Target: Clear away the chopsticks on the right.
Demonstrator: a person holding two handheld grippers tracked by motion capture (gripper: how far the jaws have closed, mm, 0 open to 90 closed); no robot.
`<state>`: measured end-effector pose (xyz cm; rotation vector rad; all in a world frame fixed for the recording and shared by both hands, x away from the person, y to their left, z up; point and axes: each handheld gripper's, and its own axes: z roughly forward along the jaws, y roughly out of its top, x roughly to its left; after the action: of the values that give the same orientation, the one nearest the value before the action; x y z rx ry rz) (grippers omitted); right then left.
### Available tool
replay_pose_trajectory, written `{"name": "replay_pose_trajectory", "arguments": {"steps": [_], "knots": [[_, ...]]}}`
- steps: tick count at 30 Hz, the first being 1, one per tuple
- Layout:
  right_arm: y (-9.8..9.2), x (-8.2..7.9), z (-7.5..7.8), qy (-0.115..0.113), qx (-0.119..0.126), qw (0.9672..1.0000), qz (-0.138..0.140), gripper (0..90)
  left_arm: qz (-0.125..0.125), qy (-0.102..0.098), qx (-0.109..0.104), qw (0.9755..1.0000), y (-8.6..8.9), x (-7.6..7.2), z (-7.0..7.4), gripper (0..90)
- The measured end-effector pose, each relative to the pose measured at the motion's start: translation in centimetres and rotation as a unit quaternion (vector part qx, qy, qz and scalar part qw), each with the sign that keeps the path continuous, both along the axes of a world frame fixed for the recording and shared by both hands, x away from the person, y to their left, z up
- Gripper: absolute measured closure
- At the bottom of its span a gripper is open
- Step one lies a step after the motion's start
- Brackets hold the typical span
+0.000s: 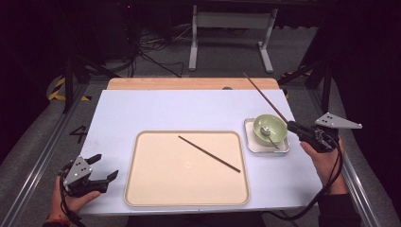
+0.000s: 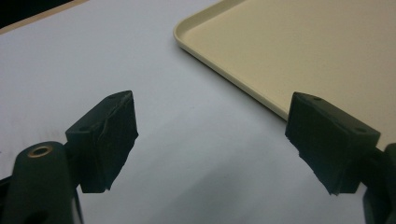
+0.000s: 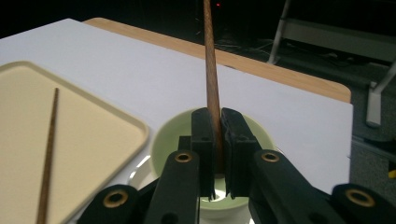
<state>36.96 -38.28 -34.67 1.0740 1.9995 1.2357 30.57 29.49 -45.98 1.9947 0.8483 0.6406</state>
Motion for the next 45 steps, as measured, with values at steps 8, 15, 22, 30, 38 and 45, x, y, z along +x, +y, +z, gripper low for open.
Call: {"name": "replay_pose_trajectory", "arguments": {"steps": [8,15,22,30,38,45], "knots": [[4.0,-1.5,0.6,-0.001,-0.016,0.9982,0.057,84.9,-0.002,-0.002,0.0,1.0,0.0,-0.1,0.0,17.5],[6.9,-2.3,0.1,0.009,-0.037,0.9944,0.099,84.9,-0.002,-0.002,0.002,1.0,0.0,-0.1,0.0,17.5],[10.5,-2.6,-2.0,0.043,-0.068,0.9851,0.152,84.9,-0.002,-0.002,0.002,1.0,0.0,-0.2,0.1,17.6],[12.6,-1.8,-4.9,0.084,-0.097,0.9762,0.174,84.9,-0.006,-0.001,0.002,1.0,-0.1,0.0,0.0,17.6],[13.3,-1.1,-6.9,0.114,-0.117,0.9693,0.184,84.8,-0.007,0.001,0.003,1.0,-0.2,0.0,0.0,17.5],[13.0,-0.8,-7.6,0.125,-0.118,0.9669,0.188,84.8,-0.008,0.001,0.004,1.0,-0.2,0.0,0.0,17.5]]}}
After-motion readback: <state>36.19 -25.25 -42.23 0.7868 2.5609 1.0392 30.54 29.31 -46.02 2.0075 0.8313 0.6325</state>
